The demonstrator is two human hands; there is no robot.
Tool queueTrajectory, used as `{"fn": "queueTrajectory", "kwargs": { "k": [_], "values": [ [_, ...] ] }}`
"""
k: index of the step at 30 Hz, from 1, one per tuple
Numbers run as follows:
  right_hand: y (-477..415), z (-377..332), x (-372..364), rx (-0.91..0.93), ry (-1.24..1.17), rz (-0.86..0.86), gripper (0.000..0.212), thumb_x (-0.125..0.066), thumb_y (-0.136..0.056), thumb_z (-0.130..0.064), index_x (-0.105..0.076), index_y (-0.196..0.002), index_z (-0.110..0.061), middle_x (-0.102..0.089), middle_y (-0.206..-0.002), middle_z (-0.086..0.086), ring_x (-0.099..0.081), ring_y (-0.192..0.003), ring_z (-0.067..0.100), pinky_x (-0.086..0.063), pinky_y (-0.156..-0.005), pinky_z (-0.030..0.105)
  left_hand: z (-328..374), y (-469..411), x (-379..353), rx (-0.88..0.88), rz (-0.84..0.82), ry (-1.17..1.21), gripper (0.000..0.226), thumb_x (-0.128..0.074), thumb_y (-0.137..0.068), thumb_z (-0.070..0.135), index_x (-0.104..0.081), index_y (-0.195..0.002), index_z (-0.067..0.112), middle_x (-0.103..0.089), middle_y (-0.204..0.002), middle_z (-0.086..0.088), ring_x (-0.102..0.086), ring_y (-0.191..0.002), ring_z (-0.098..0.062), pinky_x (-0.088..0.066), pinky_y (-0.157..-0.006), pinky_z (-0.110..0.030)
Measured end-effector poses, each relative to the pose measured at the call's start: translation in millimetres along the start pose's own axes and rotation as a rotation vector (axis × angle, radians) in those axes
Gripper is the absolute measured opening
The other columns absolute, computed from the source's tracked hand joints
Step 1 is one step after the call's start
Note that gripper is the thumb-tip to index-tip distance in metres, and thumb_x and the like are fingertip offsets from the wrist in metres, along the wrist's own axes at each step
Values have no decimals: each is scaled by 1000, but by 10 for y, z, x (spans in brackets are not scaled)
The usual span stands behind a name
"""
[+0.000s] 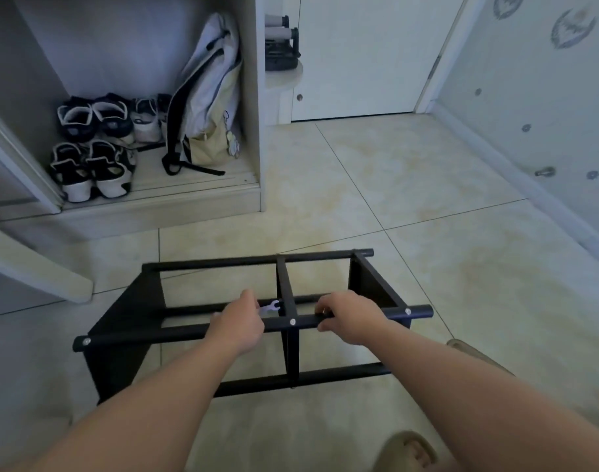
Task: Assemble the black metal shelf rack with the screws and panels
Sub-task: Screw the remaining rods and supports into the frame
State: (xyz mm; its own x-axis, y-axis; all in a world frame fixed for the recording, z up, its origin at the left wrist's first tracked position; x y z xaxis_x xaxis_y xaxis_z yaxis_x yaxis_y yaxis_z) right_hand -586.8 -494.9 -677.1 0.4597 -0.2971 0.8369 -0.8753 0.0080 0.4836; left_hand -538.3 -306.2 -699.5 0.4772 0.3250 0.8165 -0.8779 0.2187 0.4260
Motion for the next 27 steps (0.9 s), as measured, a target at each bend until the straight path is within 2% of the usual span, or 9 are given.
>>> {"fn": "queueTrajectory", "kwargs": {
  "k": [5,9,13,16,18,20,22,25,27],
  "values": [
    [-50,64,-552,-38,55,-111,25,-69,-95,-35,-67,-117,-24,-65,-104,-1,-64,-94,22,-57,-86,42,-213,-21,-435,35,-126,-17,7,-42,-100,17,-45,-106,19,-58,-92,-2,-58,-85,-22,-48,-74,-37],
    [-68,77,-975,-39,81,-180,25,-70,-93,-34,-66,-115,-23,-59,-106,-2,-63,-95,24,-57,-84,41,-387,-16,-727,88,-244,-47,10,-43,-98,15,-46,-108,15,-58,-96,-5,-57,-84,-22,-45,-69,-35],
    [-62,130,-1396,-15,99,-216,26,-70,-92,-36,-62,-113,-23,-55,-107,-4,-54,-88,21,-52,-77,37,-541,34,-1064,136,-352,-61,20,-43,-97,14,-48,-117,10,-59,-116,-12,-56,-97,-29,-47,-83,-36],
    [-65,185,-1605,12,114,-241,29,-71,-91,-41,-59,-111,-24,-56,-110,-3,-49,-87,18,-52,-79,38,-581,63,-1236,140,-401,-77,25,-43,-100,23,-48,-120,9,-57,-118,-13,-55,-98,-29,-48,-86,-38],
    [-93,224,-1640,20,101,-247,34,-72,-90,-44,-57,-114,-26,-57,-112,-4,-51,-90,17,-53,-81,39,-567,30,-1261,132,-424,-99,28,-43,-101,24,-50,-123,8,-58,-122,-14,-57,-106,-31,-49,-92,-40],
    [-120,259,-1613,18,61,-237,53,-74,-86,-52,-51,-128,-28,-56,-123,-5,-55,-104,19,-53,-87,39,-525,-40,-1255,120,-488,-152,31,-46,-101,15,-54,-128,3,-59,-130,-16,-57,-117,-32,-47,-99,-38],
    [-144,250,-1536,38,47,-153,83,-73,-80,-65,-37,-145,-28,-47,-139,-4,-49,-124,22,-48,-99,39,-451,-140,-1183,89,-530,-192,32,-48,-100,10,-60,-128,1,-62,-130,-17,-59,-120,-32,-47,-99,-35],
    [-154,120,-1481,113,55,-53,114,-65,-75,-79,-9,-160,-29,-16,-165,-3,-18,-150,24,-27,-118,44,-371,-342,-982,43,-489,-192,32,-48,-98,11,-64,-125,4,-64,-126,-13,-61,-116,-29,-50,-96,-35],
    [-189,1,-1540,178,78,-54,123,-56,-73,-86,12,-160,-31,11,-169,-7,7,-156,21,-12,-124,48,-312,-478,-897,-18,-471,-217,31,-48,-98,13,-65,-124,7,-64,-125,-12,-61,-113,-27,-50,-97,-36]
  ]
}}
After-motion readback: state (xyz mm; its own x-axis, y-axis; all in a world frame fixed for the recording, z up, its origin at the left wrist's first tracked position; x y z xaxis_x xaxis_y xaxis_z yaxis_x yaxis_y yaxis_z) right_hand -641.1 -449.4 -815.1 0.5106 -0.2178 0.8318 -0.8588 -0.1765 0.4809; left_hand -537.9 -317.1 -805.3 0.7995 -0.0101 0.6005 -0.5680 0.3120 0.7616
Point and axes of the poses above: each hand's wrist, its own y-axis away from the middle knuckle, its own x-axis out of the back of the hand, z = x × y, the point moved 10 cm from there along -y, towards the middle knuckle
